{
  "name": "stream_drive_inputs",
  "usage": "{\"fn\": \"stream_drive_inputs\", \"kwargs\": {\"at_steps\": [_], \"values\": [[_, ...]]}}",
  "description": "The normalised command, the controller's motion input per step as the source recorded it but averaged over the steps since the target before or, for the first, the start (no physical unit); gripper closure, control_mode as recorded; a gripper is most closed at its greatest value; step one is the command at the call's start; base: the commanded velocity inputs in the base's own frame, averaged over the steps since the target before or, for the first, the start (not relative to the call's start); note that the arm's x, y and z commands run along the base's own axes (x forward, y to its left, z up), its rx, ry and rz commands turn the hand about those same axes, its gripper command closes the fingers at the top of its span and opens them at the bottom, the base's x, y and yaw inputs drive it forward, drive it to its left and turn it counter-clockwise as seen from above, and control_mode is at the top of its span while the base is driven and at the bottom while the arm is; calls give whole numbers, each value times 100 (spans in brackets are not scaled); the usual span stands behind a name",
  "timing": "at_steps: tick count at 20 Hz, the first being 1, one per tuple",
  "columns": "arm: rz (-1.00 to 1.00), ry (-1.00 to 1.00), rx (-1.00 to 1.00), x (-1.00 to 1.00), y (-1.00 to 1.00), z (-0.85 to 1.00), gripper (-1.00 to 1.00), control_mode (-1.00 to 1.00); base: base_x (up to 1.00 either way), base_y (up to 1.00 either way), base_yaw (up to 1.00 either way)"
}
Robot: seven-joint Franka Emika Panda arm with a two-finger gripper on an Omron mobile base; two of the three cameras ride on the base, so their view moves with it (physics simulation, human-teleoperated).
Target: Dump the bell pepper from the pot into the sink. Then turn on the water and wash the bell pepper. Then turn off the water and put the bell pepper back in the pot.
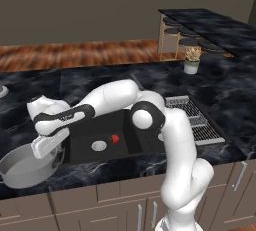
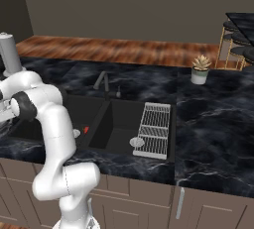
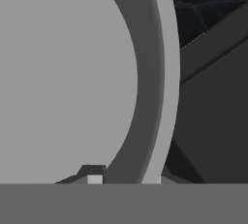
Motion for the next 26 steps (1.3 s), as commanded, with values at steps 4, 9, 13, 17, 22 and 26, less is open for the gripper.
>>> {"fn": "stream_drive_inputs", "kwargs": {"at_steps": [4,9,13,17,22,26], "values": [[0,0,0,11,8,-9,100,-100,0,0,0],[0,0,0,19,15,-8,100,-100,0,0,0],[0,0,-1,20,26,-7,100,-100,0,0,0],[0,0,-5,21,50,-9,100,-100,0,0,0],[0,0,-5,19,44,-11,100,-100,0,0,0],[0,0,-6,14,37,-13,100,-100,0,0,0]]}}
